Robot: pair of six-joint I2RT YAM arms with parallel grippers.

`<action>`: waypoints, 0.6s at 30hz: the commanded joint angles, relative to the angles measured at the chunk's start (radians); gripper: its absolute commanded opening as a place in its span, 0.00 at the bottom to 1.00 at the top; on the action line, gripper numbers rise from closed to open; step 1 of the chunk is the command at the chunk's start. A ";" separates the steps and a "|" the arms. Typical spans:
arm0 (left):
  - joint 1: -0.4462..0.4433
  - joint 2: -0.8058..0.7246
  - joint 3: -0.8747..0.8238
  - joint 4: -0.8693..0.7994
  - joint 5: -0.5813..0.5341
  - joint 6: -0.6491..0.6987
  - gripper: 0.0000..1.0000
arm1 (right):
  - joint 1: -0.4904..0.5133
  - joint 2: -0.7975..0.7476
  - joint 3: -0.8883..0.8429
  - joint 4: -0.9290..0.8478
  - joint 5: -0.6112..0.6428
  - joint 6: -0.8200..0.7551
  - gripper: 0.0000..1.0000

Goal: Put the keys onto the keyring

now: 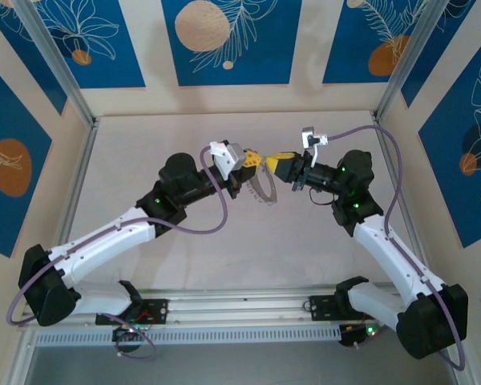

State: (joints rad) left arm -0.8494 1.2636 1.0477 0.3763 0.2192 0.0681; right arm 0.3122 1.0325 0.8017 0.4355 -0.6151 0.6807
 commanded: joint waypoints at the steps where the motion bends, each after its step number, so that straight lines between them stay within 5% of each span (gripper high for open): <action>1: -0.008 -0.015 -0.014 0.169 -0.015 -0.090 0.00 | -0.020 0.005 -0.019 0.013 0.004 0.047 0.18; 18: 0.164 -0.003 -0.180 0.579 0.170 -0.549 0.00 | -0.038 -0.072 -0.008 0.009 0.047 0.137 0.31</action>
State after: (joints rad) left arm -0.7074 1.2652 0.8734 0.7628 0.3157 -0.3531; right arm 0.2710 0.9756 0.7769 0.4290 -0.5907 0.7864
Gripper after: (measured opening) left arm 0.047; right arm 0.313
